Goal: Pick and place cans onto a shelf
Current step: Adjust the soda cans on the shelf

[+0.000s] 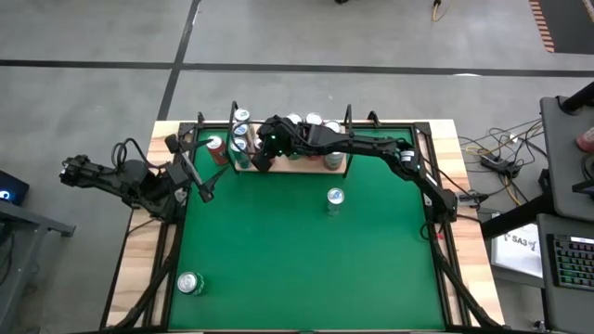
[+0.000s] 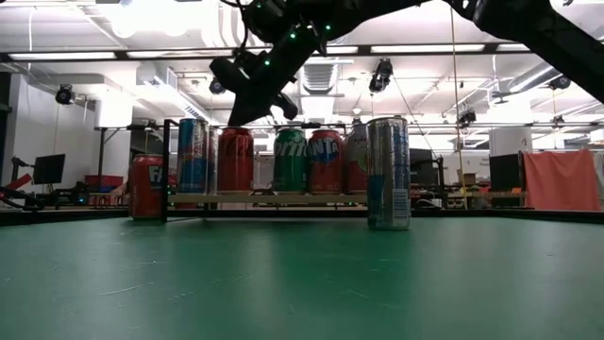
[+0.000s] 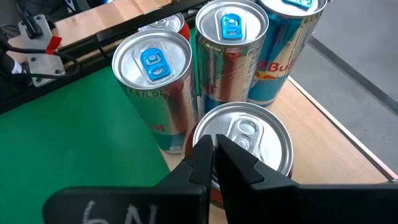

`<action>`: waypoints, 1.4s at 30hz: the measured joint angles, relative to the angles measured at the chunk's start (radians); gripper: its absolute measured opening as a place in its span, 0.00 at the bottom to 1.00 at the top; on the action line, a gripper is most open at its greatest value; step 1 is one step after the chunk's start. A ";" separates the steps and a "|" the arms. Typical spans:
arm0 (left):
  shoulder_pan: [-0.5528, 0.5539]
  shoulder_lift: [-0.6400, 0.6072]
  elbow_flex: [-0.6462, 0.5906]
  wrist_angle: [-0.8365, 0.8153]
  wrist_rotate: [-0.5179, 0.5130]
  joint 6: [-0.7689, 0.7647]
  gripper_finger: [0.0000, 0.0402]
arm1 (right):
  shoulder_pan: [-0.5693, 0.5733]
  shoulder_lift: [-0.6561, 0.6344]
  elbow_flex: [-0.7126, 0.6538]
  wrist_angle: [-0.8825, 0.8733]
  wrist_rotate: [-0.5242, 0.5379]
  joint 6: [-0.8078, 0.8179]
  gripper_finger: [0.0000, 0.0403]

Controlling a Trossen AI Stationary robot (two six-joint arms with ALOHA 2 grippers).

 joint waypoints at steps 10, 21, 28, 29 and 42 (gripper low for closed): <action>0.000 0.000 0.000 0.000 0.000 0.000 0.89 | -0.002 0.000 -0.005 -0.004 0.049 0.003 0.03; 0.000 0.000 0.000 -0.001 0.000 0.000 0.89 | -0.028 -0.002 -0.010 -0.006 0.050 0.003 0.03; 0.000 0.000 0.000 -0.002 0.000 0.000 0.89 | -0.051 -0.002 -0.010 -0.008 0.052 0.002 0.03; 0.000 0.000 0.000 -0.003 0.000 0.000 0.89 | -0.053 -0.002 -0.010 -0.008 0.052 -0.001 0.03; 0.000 0.000 0.000 -0.006 0.000 0.003 0.89 | -0.064 -0.002 -0.011 -0.028 0.052 0.004 0.03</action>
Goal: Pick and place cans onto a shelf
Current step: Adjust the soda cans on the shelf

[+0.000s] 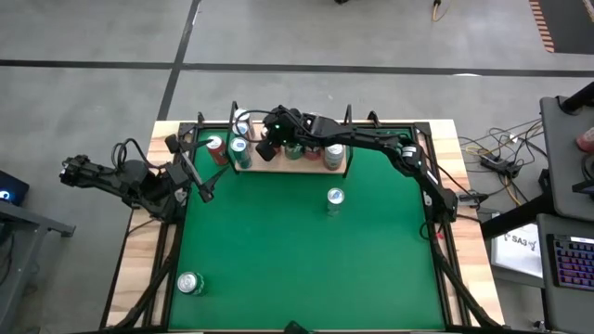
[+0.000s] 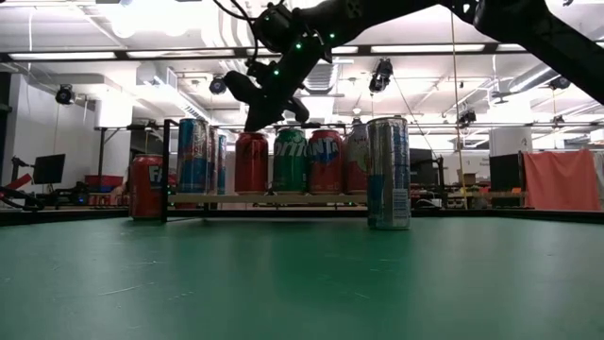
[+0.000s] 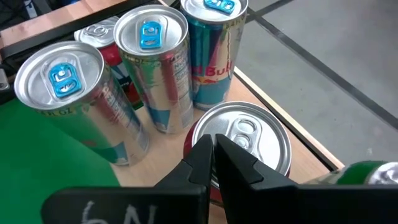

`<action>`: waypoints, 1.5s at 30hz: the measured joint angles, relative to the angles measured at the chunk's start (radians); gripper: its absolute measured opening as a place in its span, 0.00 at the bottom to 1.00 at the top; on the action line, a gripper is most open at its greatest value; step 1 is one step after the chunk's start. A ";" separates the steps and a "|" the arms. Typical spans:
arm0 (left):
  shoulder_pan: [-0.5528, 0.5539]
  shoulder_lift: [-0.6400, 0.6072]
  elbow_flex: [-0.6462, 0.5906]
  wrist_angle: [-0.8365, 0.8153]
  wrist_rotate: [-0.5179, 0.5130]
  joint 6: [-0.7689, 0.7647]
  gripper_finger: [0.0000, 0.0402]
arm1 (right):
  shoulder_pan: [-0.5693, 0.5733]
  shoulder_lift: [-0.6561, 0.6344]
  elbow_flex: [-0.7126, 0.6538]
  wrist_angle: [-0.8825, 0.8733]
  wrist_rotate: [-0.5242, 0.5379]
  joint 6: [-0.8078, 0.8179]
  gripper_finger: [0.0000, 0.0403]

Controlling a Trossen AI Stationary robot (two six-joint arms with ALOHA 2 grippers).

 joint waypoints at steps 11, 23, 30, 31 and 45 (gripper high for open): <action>0.000 0.000 0.000 0.000 0.000 0.000 0.89 | 0.005 -0.003 0.001 -0.032 -0.003 0.019 0.03; 0.000 0.000 0.000 0.000 0.000 0.000 0.89 | 0.009 -0.005 0.001 -0.054 -0.031 0.037 0.03; 0.000 0.000 0.000 0.000 0.000 0.000 0.89 | 0.016 -0.006 0.005 -0.059 -0.059 0.040 0.03; 0.000 0.000 0.000 0.000 0.000 0.000 0.89 | 0.016 -0.006 0.005 -0.063 -0.060 0.046 0.03; 0.000 0.000 0.000 0.000 0.000 0.000 0.89 | 0.013 -0.008 0.005 -0.073 -0.055 0.053 0.03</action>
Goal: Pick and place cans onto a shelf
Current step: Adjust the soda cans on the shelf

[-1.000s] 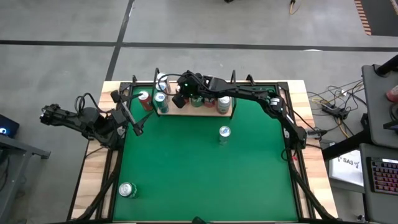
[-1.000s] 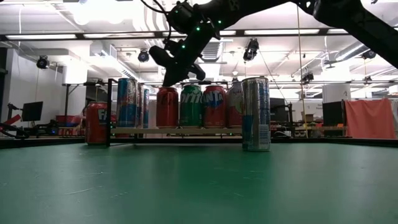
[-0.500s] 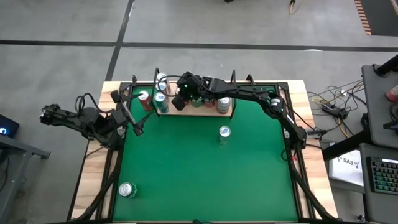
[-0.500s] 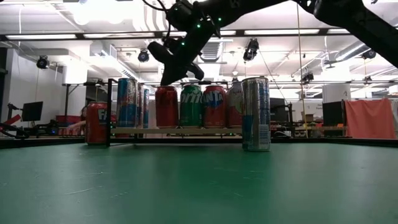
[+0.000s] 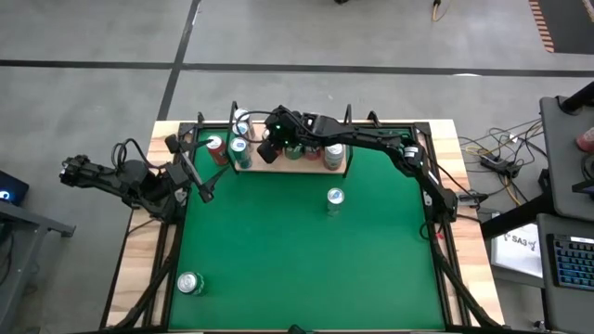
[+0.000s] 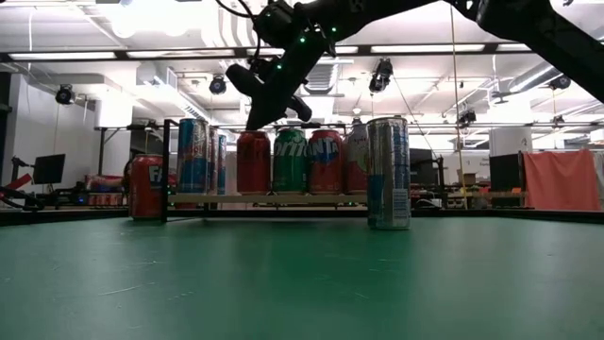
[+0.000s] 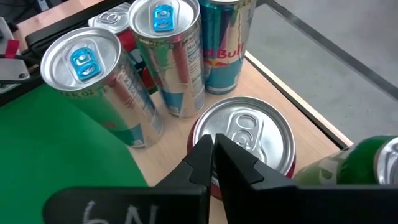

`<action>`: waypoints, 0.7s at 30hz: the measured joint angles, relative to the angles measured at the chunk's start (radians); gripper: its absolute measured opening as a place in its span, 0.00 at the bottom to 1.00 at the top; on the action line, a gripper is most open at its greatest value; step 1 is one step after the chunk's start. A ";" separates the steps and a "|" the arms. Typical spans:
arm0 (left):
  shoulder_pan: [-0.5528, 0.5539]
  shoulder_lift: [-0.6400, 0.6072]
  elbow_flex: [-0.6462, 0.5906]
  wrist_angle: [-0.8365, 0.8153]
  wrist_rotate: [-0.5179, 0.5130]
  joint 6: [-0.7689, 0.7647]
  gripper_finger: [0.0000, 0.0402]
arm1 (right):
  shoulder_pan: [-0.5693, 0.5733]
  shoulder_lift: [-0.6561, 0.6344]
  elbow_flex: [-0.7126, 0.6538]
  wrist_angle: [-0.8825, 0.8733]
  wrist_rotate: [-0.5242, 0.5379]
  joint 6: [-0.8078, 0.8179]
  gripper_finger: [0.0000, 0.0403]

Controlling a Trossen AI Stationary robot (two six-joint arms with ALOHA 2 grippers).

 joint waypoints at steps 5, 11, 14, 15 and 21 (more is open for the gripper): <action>0.000 0.000 0.000 0.000 0.000 0.000 0.89 | -0.002 0.000 0.000 0.000 0.002 -0.007 0.03; 0.000 0.000 0.000 0.000 0.000 0.000 0.89 | -0.004 -0.009 -0.002 0.009 0.000 -0.015 0.03; 0.000 0.000 0.000 0.000 0.000 0.000 0.89 | -0.004 -0.017 -0.003 0.010 -0.003 -0.020 0.03; 0.000 0.000 0.000 0.000 0.000 0.000 0.89 | -0.004 -0.020 -0.003 0.007 -0.005 -0.025 0.03; 0.000 0.000 0.000 0.000 0.000 0.000 0.89 | -0.008 -0.024 -0.004 0.010 -0.005 -0.036 0.03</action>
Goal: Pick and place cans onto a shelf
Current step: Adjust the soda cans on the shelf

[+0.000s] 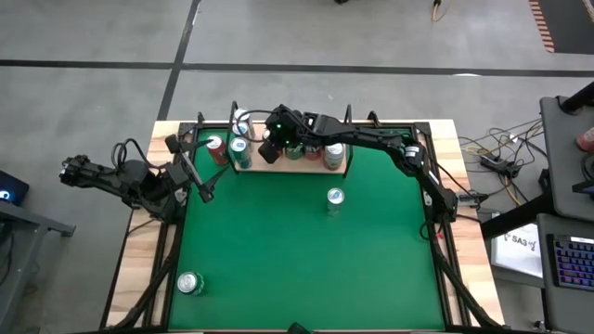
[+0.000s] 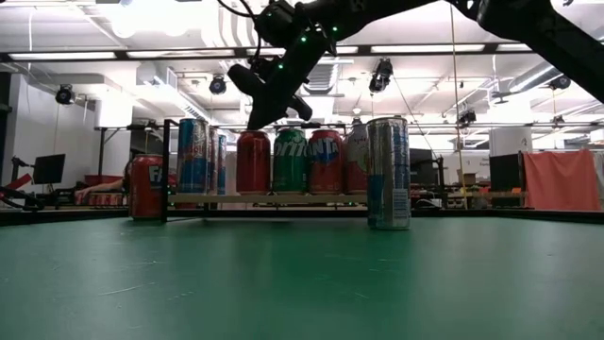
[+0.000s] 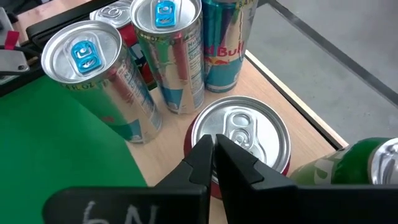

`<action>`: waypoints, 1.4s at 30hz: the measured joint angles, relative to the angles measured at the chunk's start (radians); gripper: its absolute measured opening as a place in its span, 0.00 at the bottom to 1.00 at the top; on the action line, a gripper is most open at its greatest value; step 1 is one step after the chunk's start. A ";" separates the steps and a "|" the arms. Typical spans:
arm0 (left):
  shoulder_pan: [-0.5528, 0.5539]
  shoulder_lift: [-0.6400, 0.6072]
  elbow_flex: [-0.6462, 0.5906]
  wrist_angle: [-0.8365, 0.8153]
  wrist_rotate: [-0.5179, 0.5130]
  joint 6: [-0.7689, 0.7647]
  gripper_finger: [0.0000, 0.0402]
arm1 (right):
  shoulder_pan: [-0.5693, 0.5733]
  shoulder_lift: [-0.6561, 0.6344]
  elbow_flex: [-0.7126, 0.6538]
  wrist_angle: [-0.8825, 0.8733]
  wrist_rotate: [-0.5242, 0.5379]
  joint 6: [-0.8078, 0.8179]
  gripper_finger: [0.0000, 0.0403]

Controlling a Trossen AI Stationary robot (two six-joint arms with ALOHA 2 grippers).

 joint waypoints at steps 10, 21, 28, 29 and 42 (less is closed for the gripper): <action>0.000 0.000 0.000 0.000 0.000 0.000 0.89 | -0.032 0.000 0.000 0.045 0.005 -0.030 0.03; 0.000 0.000 0.000 0.000 0.000 0.003 0.89 | -0.034 0.002 -0.009 0.041 -0.002 -0.016 0.03; 0.000 0.000 0.000 0.000 0.000 0.003 0.89 | -0.022 0.000 -0.008 -0.001 -0.003 -0.006 0.03; 0.000 0.000 0.000 0.000 0.000 0.003 0.89 | -0.019 0.000 -0.008 -0.003 -0.002 -0.007 0.03; 0.000 0.000 0.000 0.000 0.000 0.003 0.89 | -0.008 -0.003 -0.006 -0.039 -0.022 0.008 0.03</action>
